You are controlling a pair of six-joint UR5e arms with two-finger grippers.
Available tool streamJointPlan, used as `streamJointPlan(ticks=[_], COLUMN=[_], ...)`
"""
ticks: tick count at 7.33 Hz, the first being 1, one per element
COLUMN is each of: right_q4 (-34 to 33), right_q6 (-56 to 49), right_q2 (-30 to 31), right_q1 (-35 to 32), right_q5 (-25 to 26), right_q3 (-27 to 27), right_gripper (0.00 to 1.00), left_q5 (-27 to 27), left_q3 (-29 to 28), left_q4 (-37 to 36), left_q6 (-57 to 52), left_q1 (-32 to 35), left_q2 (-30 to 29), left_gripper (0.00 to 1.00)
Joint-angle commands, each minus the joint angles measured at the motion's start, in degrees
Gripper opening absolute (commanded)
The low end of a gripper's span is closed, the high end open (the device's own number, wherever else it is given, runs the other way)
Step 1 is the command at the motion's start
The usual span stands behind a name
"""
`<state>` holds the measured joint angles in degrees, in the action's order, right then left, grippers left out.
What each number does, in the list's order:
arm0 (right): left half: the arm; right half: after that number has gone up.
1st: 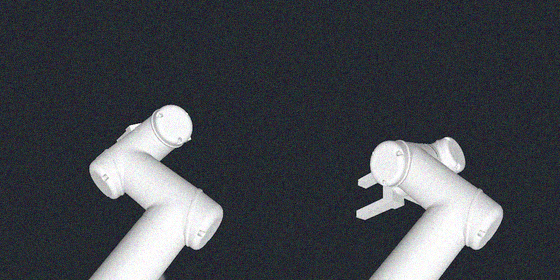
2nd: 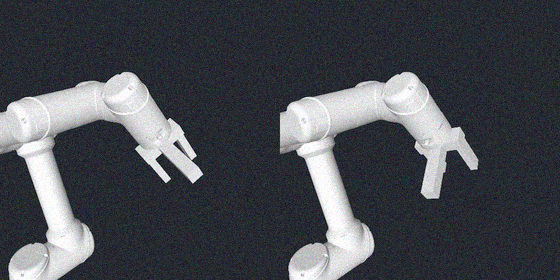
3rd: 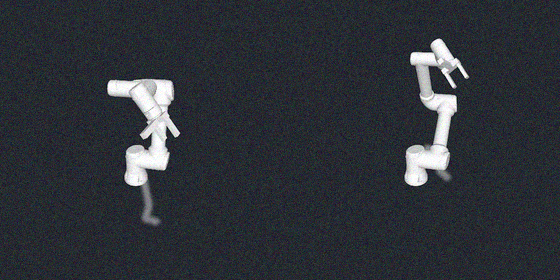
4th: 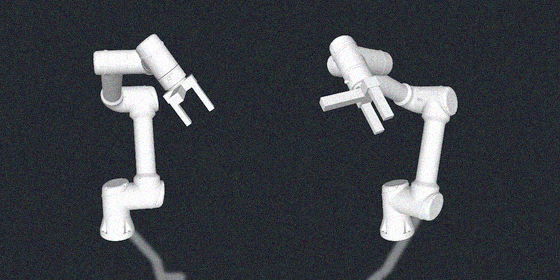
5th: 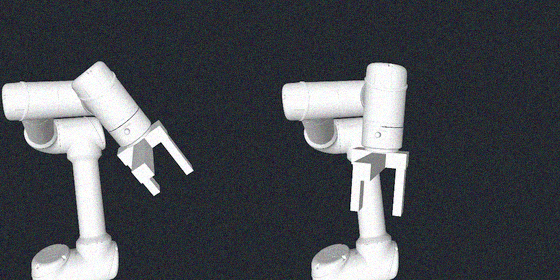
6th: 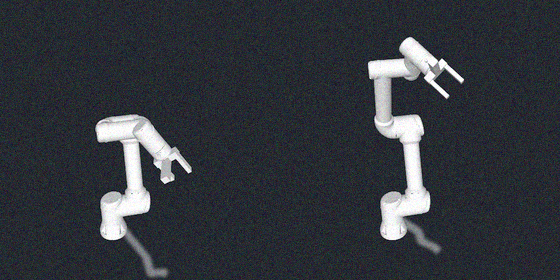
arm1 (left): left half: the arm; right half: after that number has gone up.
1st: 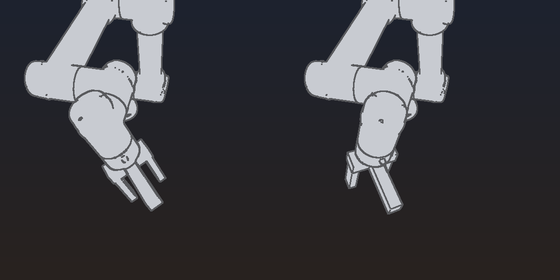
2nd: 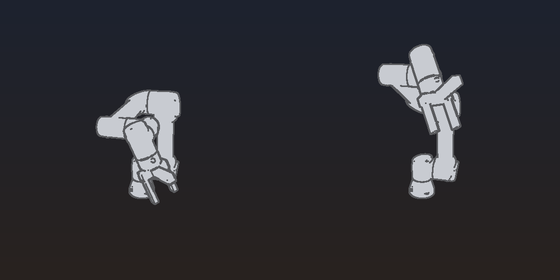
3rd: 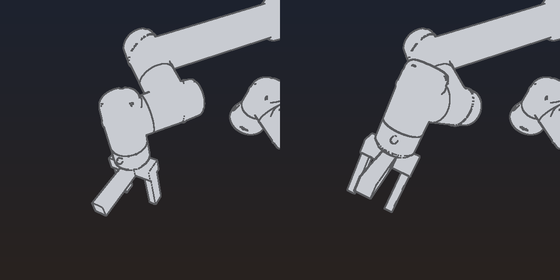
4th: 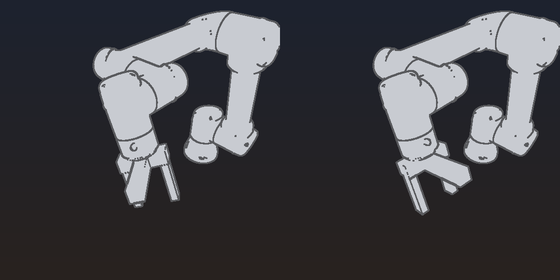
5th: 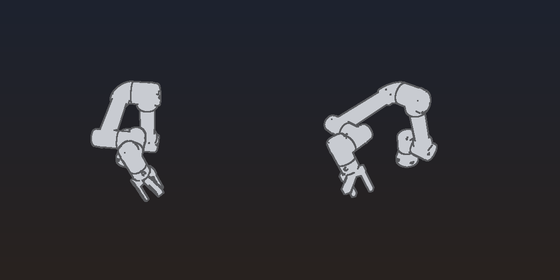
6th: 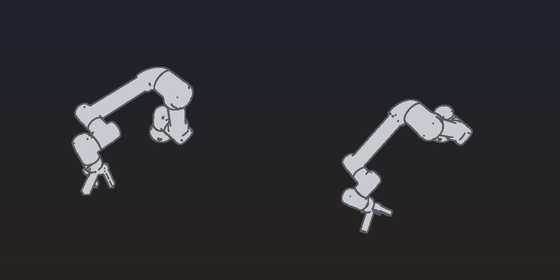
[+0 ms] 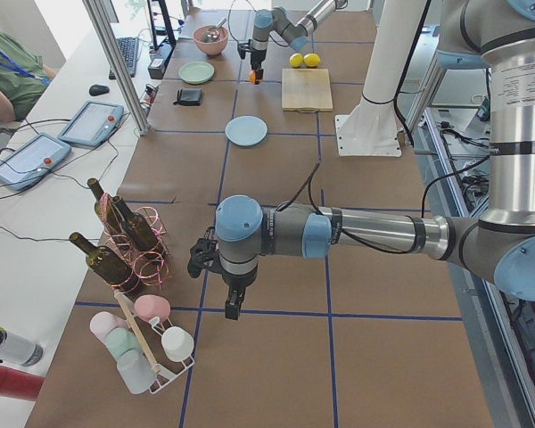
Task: Pick orange to plate
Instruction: 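Carry the orange with the right gripper over the light blue plate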
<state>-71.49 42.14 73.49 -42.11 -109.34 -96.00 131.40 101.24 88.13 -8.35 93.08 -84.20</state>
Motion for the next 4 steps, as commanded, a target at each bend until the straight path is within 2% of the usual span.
streamJointPlan(ticks=[1,2,3,4], right_q4=[-14.47,-16.82,-16.84,-16.58], right_q6=[8.71,14.23,17.16,18.15], right_q2=[-17.57,-27.86,-35.44,-38.74], right_q1=[4.12,6.14,7.56,8.7], right_q5=[2.71,4.47,6.23,7.55], right_q3=[3.77,11.64,19.89,23.63], right_gripper=[0.42,0.44,0.45,0.46], left_q5=[0.0,0.0,0.0,0.0], left_q3=[0.01,0.01,0.1,0.01], left_q4=[0.02,0.02,0.02,0.02], left_q6=[0.0,0.0,0.0,0.0], left_q1=[0.0,0.0,0.0,0.0], left_q2=[0.0,0.0,0.0,0.0], left_gripper=[1.0,1.0,1.0,1.0])
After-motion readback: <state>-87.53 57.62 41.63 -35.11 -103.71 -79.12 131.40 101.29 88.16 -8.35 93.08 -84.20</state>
